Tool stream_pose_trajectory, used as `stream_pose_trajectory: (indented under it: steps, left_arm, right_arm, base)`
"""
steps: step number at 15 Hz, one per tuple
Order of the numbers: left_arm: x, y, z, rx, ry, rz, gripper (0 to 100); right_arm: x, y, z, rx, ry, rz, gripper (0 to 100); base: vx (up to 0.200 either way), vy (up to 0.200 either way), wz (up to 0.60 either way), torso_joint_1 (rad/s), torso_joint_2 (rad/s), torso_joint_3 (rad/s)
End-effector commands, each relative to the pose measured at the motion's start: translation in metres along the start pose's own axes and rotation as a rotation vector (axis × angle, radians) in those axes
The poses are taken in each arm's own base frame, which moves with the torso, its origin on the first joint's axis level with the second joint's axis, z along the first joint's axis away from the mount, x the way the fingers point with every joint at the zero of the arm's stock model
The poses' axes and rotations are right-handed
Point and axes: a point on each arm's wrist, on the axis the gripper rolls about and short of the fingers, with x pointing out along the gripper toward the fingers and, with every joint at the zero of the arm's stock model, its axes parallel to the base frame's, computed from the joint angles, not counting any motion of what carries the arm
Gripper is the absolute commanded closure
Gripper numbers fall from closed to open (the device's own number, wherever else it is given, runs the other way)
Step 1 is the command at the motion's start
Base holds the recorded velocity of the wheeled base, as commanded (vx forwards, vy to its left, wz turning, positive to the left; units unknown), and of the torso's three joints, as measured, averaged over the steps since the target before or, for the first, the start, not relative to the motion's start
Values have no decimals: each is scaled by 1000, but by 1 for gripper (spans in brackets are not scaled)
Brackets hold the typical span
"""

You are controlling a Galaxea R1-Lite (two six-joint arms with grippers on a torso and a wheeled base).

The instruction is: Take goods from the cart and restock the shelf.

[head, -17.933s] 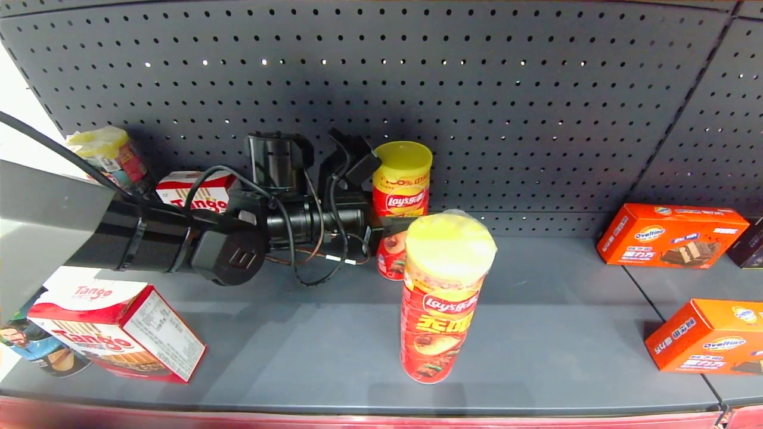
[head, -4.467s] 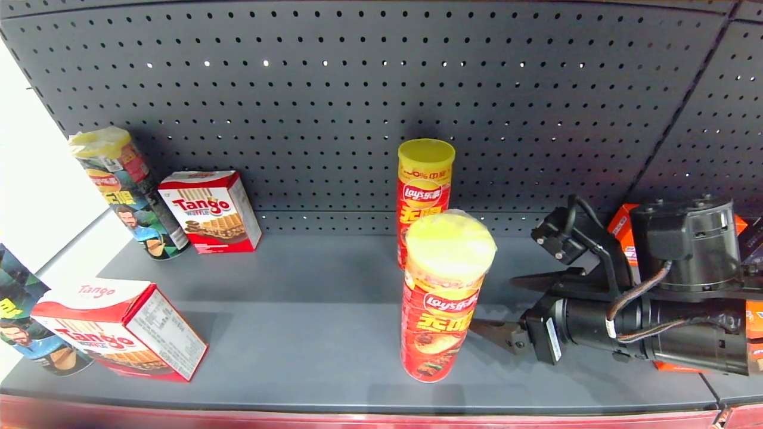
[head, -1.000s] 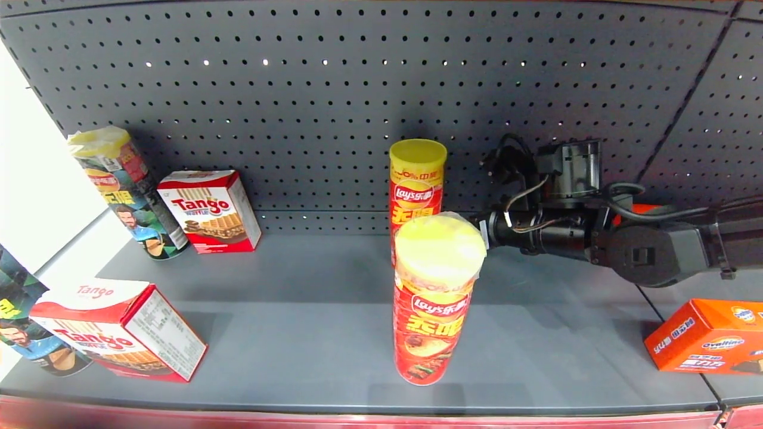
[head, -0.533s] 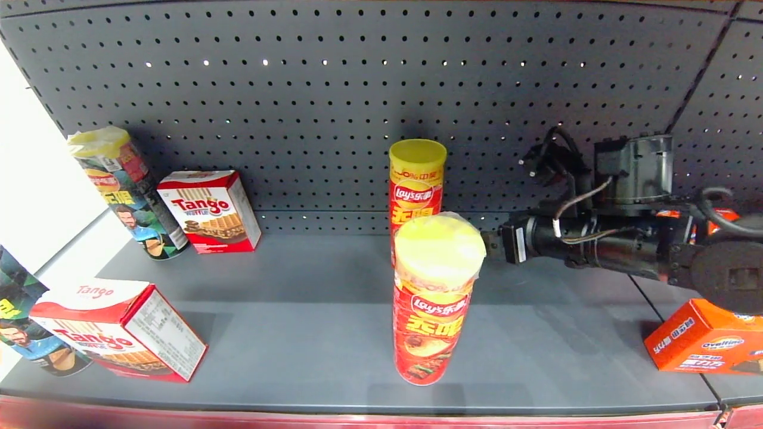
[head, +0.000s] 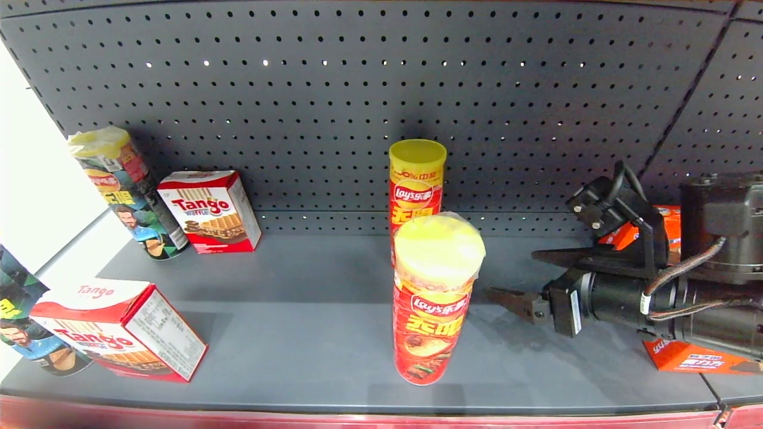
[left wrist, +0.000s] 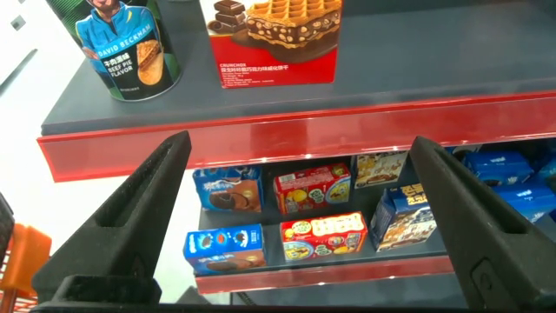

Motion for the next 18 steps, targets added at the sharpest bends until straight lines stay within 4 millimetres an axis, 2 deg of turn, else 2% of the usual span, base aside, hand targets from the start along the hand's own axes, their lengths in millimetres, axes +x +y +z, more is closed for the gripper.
stream_pose_trajectory:
  steps: [1, 12, 18]
  left_arm:
    - [0, 0, 0, 0, 1, 1, 0]
    - [0, 0, 0, -3, 2, 2, 0]
    - [0, 0, 0, -4, 3, 4, 0]
  right_arm:
    - [-7, 5, 2, -8, -16, 20, 0]
    - [-3, 23, -4, -31, 10, 93, 0]
    - [2, 25, -5, -34, 22, 103, 0]
  base:
    - [0, 0, 0, 0, 0, 0]
    - [0, 0, 0, 0, 0, 0]
    - [0, 0, 0, 0, 0, 0]
